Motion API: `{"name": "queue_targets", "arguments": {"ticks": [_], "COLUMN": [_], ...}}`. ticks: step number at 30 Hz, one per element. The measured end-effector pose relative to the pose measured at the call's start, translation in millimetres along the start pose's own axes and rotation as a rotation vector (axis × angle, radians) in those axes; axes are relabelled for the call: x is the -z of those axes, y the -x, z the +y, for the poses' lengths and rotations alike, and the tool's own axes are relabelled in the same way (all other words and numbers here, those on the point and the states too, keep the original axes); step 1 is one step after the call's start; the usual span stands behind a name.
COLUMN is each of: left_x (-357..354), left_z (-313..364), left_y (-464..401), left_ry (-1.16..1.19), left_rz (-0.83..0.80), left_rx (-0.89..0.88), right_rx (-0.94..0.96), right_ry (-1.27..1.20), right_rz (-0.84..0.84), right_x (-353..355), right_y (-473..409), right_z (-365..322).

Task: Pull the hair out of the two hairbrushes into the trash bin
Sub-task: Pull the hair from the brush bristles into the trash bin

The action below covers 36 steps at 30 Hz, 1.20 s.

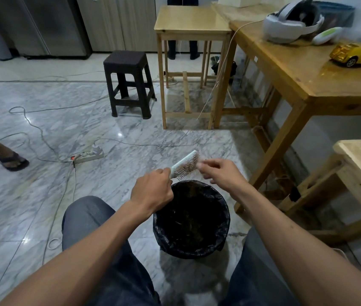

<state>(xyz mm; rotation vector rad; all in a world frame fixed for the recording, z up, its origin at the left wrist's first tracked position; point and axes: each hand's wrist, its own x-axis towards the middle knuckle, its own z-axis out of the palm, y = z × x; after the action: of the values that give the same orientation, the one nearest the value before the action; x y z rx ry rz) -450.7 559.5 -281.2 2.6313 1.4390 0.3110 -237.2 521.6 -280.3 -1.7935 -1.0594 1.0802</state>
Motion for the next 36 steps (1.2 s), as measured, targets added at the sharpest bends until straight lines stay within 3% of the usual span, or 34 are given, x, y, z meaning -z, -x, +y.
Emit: {"name": "queue_targets", "arguments": {"ticks": [7, 15, 21, 23, 28, 31, 34, 36], "left_x": [6, 13, 18, 16, 13, 14, 14, 13], "left_z": [-9, -5, -37, -40, -18, -12, -9, -9], "left_y": [7, -2, 6, 9, 6, 3, 1, 1], "left_ry": [0.014, -0.05, -0.071, -0.064, -0.027, -0.043, -0.061, -0.076], "left_rz": [-0.046, -0.059, -0.064, -0.066, -0.051, -0.037, -0.024, -0.024], "left_rx": [-0.02, -0.029, 0.079, 0.109, 0.047, 0.01, -0.005, -0.015], "right_rx": [-0.174, -0.331, -0.459, -0.416, -0.221, -0.103, -0.078, -0.061], "right_ry": [-0.051, -0.052, -0.039, 0.061, 0.155, 0.026, -0.004, -0.042], "right_rz": [0.355, 0.594, 0.657, 0.58, 0.093, 0.024, -0.163, -0.169], "right_x": [18, 18, 60, 55, 23, 13, 3, -4], "right_y": [-25, -34, -35, -19, 0, -1, 0, -3], "right_z": [27, 35, 54, 44, 13, -7, -14, -9]}}
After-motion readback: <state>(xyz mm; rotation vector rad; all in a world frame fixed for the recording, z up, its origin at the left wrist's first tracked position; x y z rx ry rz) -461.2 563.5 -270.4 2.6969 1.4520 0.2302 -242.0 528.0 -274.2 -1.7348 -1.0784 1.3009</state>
